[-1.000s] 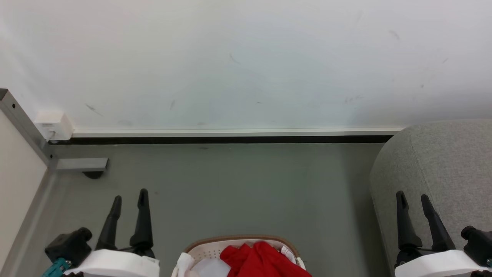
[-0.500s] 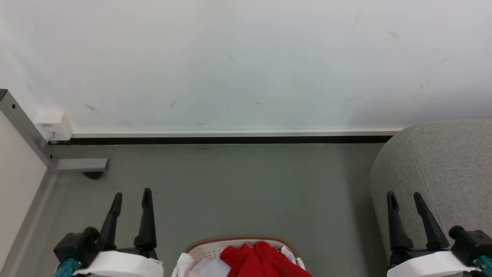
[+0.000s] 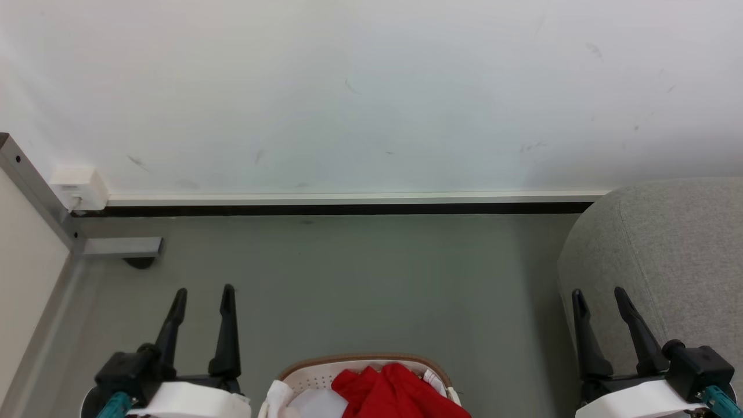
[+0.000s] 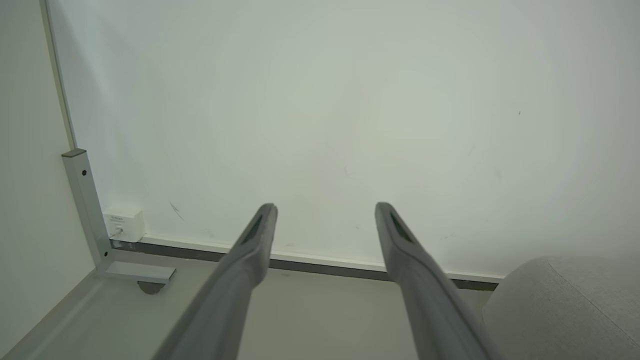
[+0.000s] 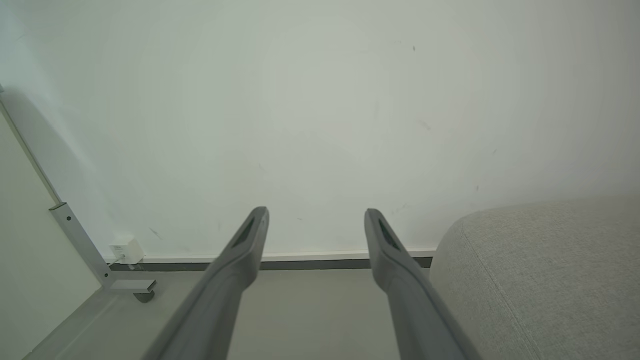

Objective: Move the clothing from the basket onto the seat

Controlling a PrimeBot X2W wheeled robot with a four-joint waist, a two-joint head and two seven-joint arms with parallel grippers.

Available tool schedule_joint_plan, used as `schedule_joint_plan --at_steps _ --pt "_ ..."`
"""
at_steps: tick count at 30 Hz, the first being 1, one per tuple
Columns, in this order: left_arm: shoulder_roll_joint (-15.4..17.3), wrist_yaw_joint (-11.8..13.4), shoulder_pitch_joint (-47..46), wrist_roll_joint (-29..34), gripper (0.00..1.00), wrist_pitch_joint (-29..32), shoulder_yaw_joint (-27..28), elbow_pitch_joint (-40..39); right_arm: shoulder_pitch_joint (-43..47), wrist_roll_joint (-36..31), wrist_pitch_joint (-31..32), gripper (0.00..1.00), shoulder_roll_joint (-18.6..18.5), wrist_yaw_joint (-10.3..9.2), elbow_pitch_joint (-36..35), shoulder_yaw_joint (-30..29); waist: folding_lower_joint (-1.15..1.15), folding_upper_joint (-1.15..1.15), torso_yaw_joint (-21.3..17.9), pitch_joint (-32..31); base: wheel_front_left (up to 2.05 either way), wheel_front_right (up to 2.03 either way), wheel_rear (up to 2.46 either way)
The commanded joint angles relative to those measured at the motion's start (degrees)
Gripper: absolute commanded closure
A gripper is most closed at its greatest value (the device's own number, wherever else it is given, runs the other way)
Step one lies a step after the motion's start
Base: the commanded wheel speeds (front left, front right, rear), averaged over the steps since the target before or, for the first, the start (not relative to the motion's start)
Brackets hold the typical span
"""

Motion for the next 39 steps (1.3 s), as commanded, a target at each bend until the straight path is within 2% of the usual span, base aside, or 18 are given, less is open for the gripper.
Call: schedule_joint_plan --at_steps 1,21,39 --pt "0.5 0.2 -0.1 1.6 0.0 -0.7 0.0 -0.1 -0.8 -1.5 -0.6 0.0 -0.5 -0.1 0.1 0.1 0.0 0.0 0.0 0.0 0.0 0.0 0.0" --pt "0.5 0.7 1.0 9.1 0.0 -2.5 -0.1 0.6 -1.0 -8.5 -2.6 0.0 -0.5 -0.12 0.1 1.4 0.0 0.0 0.3 -0.7 0.0 0.0 0.0" --pt "0.3 1.0 1.1 8.3 0.0 -2.5 0.9 1.2 -1.0 -7.0 -2.4 0.0 -0.4 -0.12 -0.3 1.2 0.0 0.0 -0.4 -0.8 0.0 0.0 0.0"
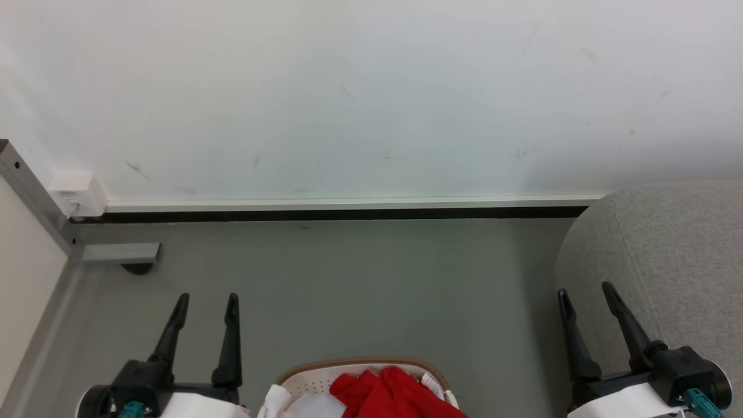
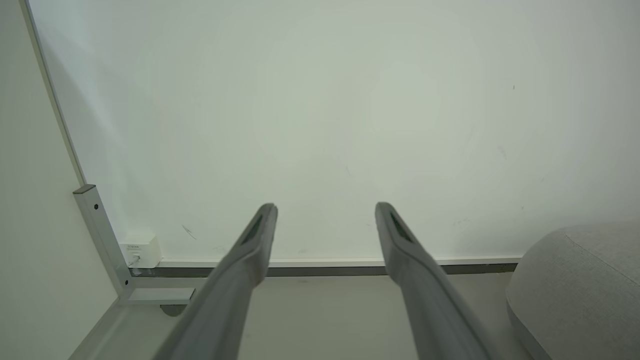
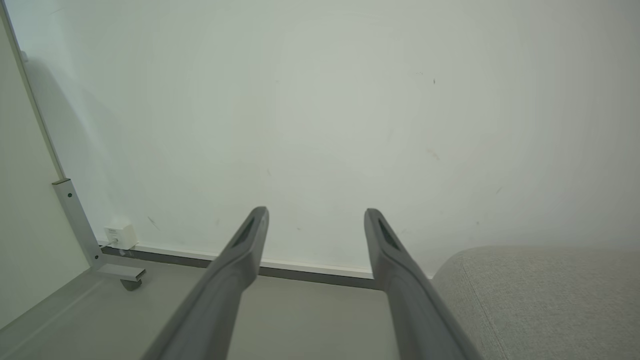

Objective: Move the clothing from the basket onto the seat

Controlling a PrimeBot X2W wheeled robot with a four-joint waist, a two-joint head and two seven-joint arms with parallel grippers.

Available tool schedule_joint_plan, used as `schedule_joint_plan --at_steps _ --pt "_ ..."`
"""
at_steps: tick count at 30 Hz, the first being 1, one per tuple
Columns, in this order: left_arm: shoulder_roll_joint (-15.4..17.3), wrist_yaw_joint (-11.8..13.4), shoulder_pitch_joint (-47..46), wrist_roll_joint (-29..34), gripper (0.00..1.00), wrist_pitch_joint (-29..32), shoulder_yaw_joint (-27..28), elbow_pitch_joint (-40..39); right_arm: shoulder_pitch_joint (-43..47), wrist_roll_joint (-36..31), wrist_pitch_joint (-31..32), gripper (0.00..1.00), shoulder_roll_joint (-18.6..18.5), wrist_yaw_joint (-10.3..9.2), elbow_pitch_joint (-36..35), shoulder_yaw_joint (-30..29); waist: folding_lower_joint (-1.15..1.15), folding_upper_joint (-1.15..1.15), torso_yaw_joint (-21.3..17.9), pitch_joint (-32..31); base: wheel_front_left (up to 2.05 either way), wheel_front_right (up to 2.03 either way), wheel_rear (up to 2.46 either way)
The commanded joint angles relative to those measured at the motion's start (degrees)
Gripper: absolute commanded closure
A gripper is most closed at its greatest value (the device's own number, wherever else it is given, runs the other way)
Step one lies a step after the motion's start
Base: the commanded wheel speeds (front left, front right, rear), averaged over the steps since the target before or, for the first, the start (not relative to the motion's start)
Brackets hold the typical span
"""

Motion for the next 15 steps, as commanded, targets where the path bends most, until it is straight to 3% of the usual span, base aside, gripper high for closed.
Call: schedule_joint_plan --at_steps 1,15 --pt "0.3 0.0 0.3 0.0 0.0 -0.1 0.3 0.1 -0.5 0.6 0.0 0.0 -0.3 -0.12 -0.2 0.0 0.0 0.0 -0.2 0.1 0.0 0.0 0.0" --pt "1.0 -1.3 -3.0 -1.0 0.0 -0.1 0.3 6.0 -3.4 1.6 0.0 0.0 -0.3 -0.12 -1.8 -0.7 0.0 0.0 -3.1 4.4 0.0 0.0 0.0"
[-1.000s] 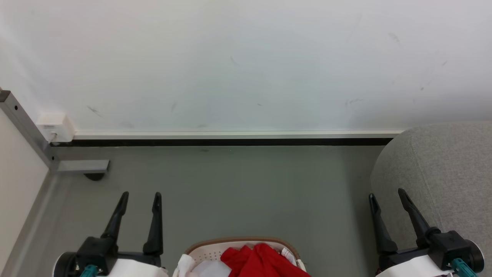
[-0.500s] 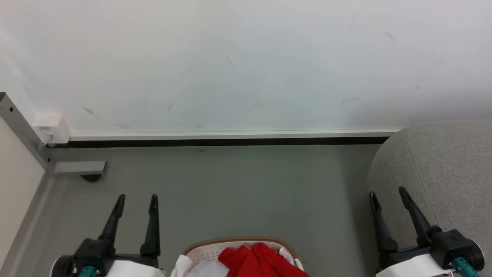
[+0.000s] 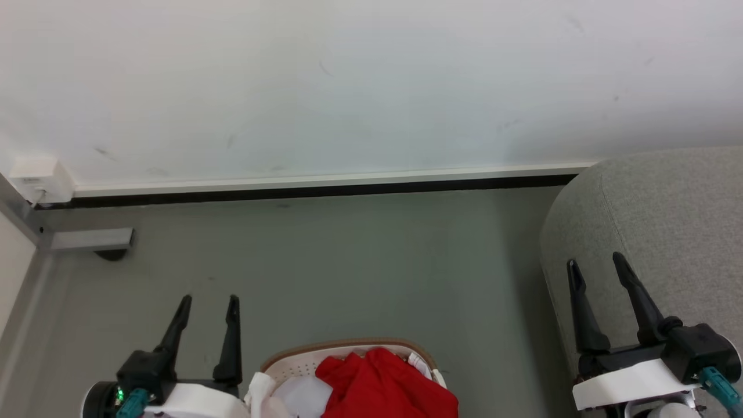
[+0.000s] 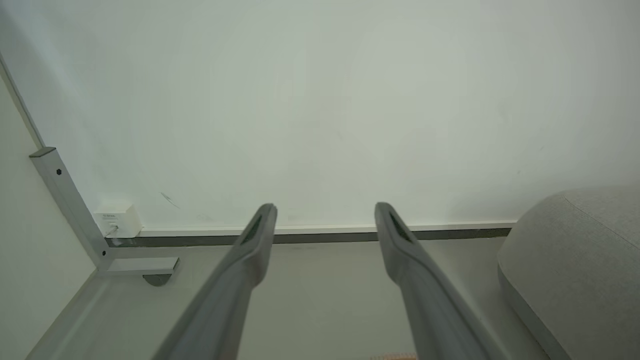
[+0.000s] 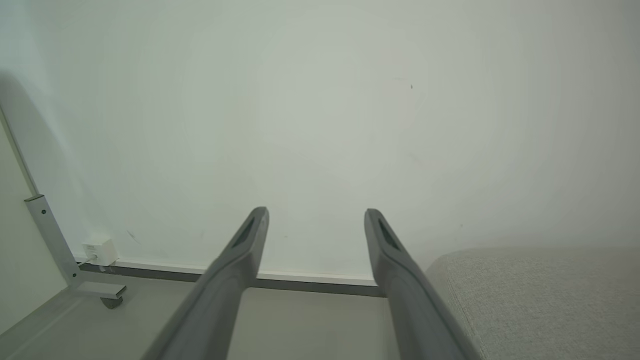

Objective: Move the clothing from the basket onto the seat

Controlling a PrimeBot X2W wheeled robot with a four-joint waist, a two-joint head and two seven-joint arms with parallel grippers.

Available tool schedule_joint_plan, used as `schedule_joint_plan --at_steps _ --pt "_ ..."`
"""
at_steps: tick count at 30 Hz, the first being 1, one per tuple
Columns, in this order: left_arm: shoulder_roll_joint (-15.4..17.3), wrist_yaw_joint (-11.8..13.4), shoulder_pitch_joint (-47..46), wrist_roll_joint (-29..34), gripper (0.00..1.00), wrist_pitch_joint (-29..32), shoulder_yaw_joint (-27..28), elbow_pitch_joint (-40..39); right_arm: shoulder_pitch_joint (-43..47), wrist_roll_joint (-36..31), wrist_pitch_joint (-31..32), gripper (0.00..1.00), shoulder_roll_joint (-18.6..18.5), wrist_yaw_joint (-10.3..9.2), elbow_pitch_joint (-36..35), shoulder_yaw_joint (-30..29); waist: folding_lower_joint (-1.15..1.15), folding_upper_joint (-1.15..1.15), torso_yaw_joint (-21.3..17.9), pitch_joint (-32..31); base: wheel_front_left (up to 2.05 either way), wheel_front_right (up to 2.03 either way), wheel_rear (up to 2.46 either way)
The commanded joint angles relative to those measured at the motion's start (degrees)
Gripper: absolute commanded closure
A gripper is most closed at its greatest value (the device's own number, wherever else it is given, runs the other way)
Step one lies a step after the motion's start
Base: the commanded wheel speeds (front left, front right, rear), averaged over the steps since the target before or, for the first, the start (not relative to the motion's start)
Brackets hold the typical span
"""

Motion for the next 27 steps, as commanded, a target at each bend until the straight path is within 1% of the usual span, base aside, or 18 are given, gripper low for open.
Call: schedule_joint_plan --at_steps 1,5,11,18,20,23,27 --pt "0.6 -0.2 -1.0 -0.3 0.0 0.0 -0.2 1.0 -0.8 0.4 0.0 0.0 -0.3 -0.12 -0.5 -0.4 0.0 0.0 -0.7 1.4 0.0 0.0 0.0" --pt "1.1 -1.8 -4.2 -0.3 0.0 1.5 -2.1 4.4 -2.7 0.5 0.0 0.0 -0.3 -0.12 -1.9 -1.2 0.0 0.0 -1.3 5.0 0.0 0.0 0.0" --pt "2.5 -4.0 -10.4 -1.4 0.0 5.6 -5.3 9.7 -6.5 1.6 0.0 0.0 -0.3 -0.12 -4.2 -3.4 0.0 0.0 -2.5 12.7 0.0 0.0 0.0" --pt "4.5 -5.1 -18.1 -3.7 0.0 10.8 -9.8 15.5 -12.4 3.3 0.0 0.0 -0.2 -0.12 -7.4 -5.0 0.0 0.0 -5.2 22.7 0.0 0.0 0.0" --pt "4.6 -5.2 -20.2 -5.2 0.0 12.4 -11.1 17.6 -14.3 4.1 0.0 0.0 -0.2 -0.12 -8.3 -5.7 0.0 0.0 -5.6 25.5 0.0 0.0 0.0" --pt "5.2 -5.2 -23.2 -8.1 0.0 15.2 -16.4 21.4 -16.9 4.5 0.0 0.0 -0.2 -0.12 -9.6 -6.6 0.0 0.0 -5.9 29.3 0.0 0.0 0.0" --pt "7.4 -5.1 -27.0 -12.0 0.0 19.2 -23.2 26.9 -19.9 5.0 0.0 0.0 -0.2 -0.12 -10.5 -7.1 0.0 0.0 -6.5 33.0 0.0 0.0 0.0"
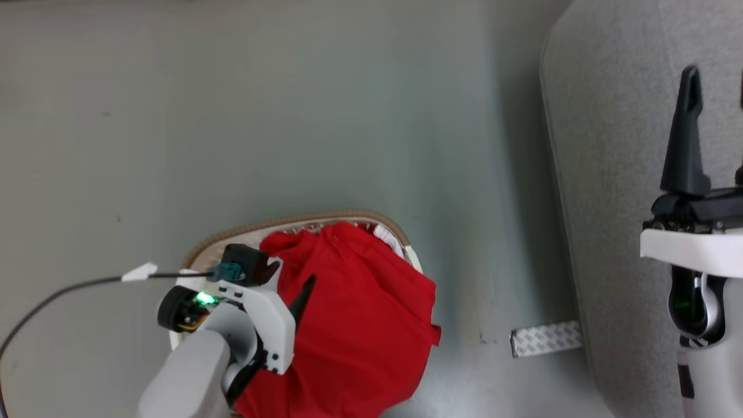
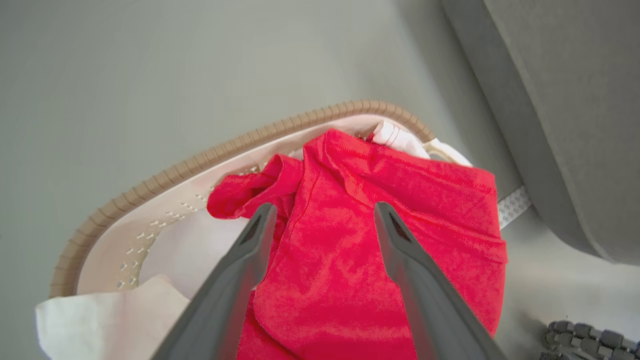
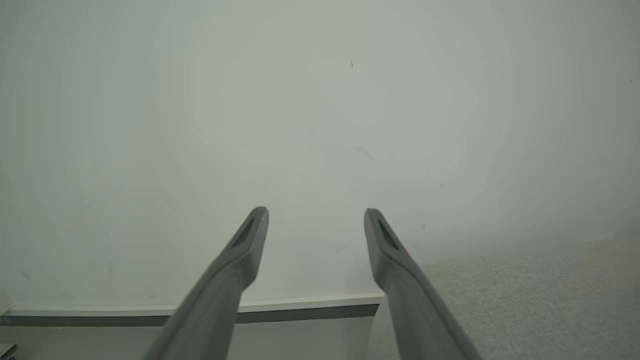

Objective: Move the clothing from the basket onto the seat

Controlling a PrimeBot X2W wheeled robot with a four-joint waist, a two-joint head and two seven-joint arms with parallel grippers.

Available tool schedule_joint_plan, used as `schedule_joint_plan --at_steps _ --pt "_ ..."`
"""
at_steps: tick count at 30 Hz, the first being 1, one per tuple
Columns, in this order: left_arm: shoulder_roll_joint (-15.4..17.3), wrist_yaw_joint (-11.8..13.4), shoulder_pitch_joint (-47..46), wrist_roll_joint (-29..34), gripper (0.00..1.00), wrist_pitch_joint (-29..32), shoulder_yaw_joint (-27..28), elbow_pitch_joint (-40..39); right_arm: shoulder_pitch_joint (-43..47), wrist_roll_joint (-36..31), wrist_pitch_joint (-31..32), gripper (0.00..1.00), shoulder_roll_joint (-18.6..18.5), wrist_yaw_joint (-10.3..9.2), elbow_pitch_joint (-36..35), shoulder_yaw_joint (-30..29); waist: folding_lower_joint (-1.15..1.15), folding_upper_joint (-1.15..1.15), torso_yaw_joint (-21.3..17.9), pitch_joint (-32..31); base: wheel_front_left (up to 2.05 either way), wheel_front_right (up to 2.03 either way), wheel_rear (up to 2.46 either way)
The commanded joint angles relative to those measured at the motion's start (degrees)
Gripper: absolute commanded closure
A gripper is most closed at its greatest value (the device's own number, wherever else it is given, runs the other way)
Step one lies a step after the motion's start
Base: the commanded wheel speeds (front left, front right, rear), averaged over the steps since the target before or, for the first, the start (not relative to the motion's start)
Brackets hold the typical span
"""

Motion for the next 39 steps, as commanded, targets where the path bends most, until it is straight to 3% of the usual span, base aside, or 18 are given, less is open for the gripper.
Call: schedule_joint_plan --at_steps 1,14,25,32,34,35,39 --pt "1.7 0.1 -1.6 -1.0 0.0 1.6 -2.1 2.1 -1.6 0.6 0.0 0.0 -0.1 -0.12 -0.5 0.1 -0.02 0.0 -1.5 4.4 0.0 0.0 0.0" --pt "4.9 0.1 -10.4 -10.2 0.0 10.9 -14.5 12.6 -6.1 5.8 0.0 0.0 -0.1 -0.12 -1.7 2.6 -0.02 0.0 -5.6 12.7 0.0 0.0 0.0" --pt "7.6 0.1 -16.8 -14.6 0.0 13.1 -22.8 17.8 -6.2 7.4 0.0 0.0 -0.1 -0.12 -2.8 3.8 -0.02 0.0 -8.5 18.9 0.0 0.0 0.0" --pt "7.5 0.1 -17.8 -17.4 0.0 14.2 -27.4 20.1 -6.3 7.8 0.0 0.0 -0.1 -0.12 -2.5 4.3 -0.02 0.0 -9.2 19.6 0.0 0.0 0.0" --pt "7.3 0.1 -17.9 -18.5 0.89 13.3 -28.5 19.7 -6.3 7.8 0.0 0.0 -0.1 -0.12 -2.2 4.3 -0.02 0.0 -9.3 19.1 0.0 0.0 0.0" --pt "7.5 0.1 -18.0 -19.2 1.0 12.7 -28.9 19.5 -6.3 7.8 0.0 0.0 -0.1 -0.12 -2.0 4.2 -0.02 0.0 -9.3 18.8 0.0 0.0 0.0" --pt "8.4 0.1 -18.2 -21.1 1.0 10.7 -30.7 18.9 -6.2 7.7 0.0 0.0 -0.1 -0.12 -1.6 4.0 -0.02 0.0 -9.0 16.8 0.0 0.0 0.0"
